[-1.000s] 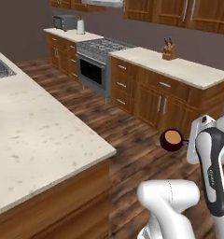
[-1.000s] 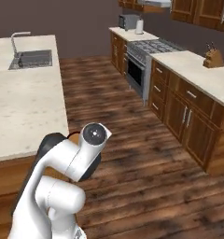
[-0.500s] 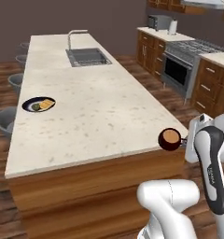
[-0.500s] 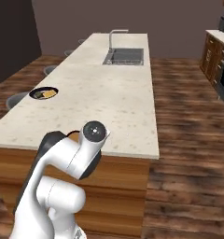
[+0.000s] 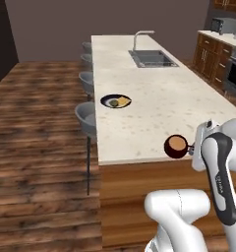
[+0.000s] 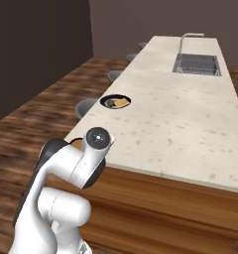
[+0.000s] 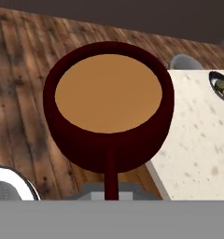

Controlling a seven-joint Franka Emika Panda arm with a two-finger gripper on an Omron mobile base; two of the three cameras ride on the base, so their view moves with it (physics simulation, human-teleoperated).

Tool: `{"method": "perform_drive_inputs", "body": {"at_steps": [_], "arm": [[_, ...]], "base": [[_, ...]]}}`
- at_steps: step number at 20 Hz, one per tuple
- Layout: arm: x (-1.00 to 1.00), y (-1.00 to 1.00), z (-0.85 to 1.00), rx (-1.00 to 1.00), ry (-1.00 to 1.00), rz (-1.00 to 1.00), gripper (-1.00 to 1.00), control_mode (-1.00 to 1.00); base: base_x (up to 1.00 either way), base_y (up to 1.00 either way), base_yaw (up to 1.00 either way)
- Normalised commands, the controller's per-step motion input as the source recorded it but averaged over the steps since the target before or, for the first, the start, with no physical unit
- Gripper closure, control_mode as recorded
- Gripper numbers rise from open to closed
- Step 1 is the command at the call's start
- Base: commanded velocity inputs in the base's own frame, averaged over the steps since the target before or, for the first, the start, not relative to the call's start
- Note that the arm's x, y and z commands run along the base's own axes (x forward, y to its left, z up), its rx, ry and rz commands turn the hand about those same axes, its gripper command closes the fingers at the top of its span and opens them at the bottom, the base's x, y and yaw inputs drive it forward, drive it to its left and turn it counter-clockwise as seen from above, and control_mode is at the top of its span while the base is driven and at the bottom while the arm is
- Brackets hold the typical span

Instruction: Pick up the brewed coffee from the coffee machine and place it next to the breakfast plate on the dining counter.

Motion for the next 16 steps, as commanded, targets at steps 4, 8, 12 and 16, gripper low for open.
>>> {"method": "perform_drive_inputs", "body": {"at_steps": [4,8,12,16], "arm": [[0.00,0.00,0.00,0.00,0.00,0.00,1.00,1.00],[0.00,0.00,0.00,0.00,0.00,0.00,1.00,1.00],[0.00,0.00,0.00,0.00,0.00,0.00,1.00,1.00],[0.00,0.00,0.00,0.00,0.00,0.00,1.00,1.00]], "base": [[0.36,1.00,0.14],[0.60,1.00,0.00],[0.74,1.00,-0.09],[0.60,1.00,-0.27]]}}
